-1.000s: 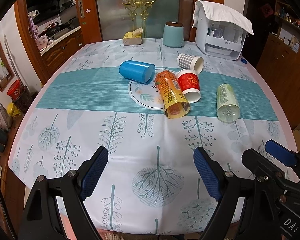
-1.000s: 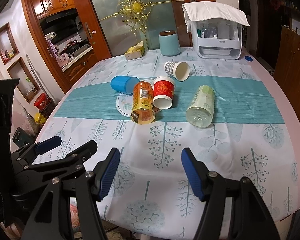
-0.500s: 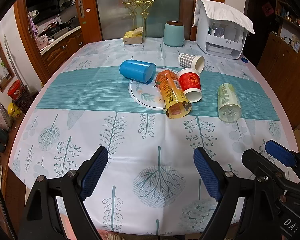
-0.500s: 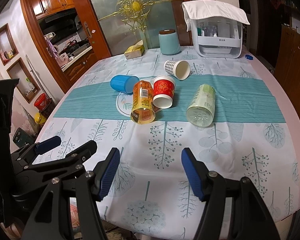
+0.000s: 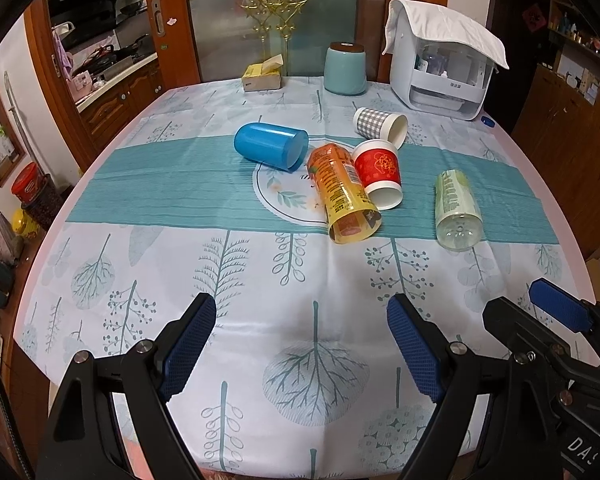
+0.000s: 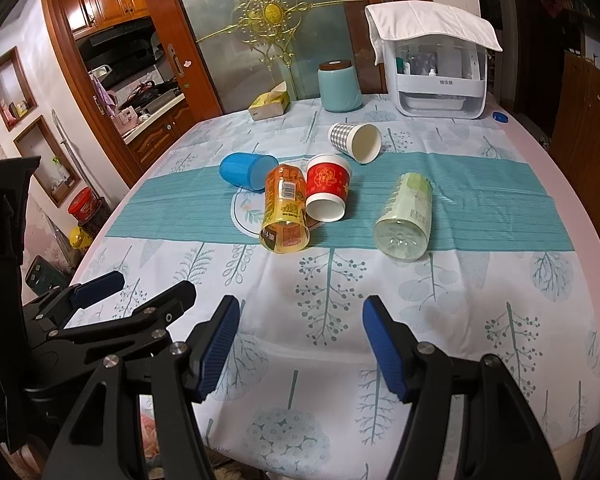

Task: Flip cup upright
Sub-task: 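Move the right tool toward the lying pale green milk-tea cup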

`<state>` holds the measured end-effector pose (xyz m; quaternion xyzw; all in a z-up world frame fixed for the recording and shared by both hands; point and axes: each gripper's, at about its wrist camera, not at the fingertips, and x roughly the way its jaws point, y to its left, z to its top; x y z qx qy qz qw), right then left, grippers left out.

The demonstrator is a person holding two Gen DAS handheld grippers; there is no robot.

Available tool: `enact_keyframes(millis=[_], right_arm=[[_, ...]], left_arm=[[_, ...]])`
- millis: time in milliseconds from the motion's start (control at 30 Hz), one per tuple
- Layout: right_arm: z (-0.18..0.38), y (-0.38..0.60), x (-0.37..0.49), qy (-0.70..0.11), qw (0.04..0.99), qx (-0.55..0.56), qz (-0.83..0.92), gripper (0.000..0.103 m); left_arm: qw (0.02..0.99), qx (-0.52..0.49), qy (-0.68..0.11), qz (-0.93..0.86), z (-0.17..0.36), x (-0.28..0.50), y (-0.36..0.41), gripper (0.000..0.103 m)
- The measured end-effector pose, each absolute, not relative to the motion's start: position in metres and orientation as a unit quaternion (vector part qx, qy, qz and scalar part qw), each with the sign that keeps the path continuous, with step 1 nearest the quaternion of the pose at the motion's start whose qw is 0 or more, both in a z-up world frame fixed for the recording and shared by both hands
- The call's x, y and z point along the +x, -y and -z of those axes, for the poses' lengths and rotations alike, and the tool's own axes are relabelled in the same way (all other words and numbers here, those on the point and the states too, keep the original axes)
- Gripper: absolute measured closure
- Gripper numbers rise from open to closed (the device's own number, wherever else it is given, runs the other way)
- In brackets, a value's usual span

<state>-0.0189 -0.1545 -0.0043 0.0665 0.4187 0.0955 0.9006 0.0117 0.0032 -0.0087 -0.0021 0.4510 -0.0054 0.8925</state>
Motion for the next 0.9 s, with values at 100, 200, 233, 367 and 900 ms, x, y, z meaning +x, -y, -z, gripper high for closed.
enact_keyframes(millis=[100,200,233,367,900], right_arm=[[0.004,0.156,-0.012,-0.416,0.903,0.062,-0.089,0.038],[0.003,0.160,-0.005,-0.417,0.903,0.060,-0.085,0.038],[0.002,0.162,-0.001,-0.416,0.904,0.059,-0.084,0.038],[0.002,0.171,0.013,-0.417,0.904,0.063,-0.073,0.038],[0.034,0.244,0.079,-0.441,0.887,0.135,-0.005,0.034]], left_arm=[[0.894,-0.007,-0.447,0.008,0.007,0.019,-0.003,0.017],[0.898,-0.012,-0.441,0.006,0.005,0.030,-0.003,0.017],[0.899,-0.012,-0.438,0.005,0.005,0.034,-0.003,0.017],[0.906,-0.013,-0.422,-0.003,0.004,0.052,0.000,0.017],[0.873,-0.020,-0.487,-0.007,0.056,0.122,0.005,0.017]])
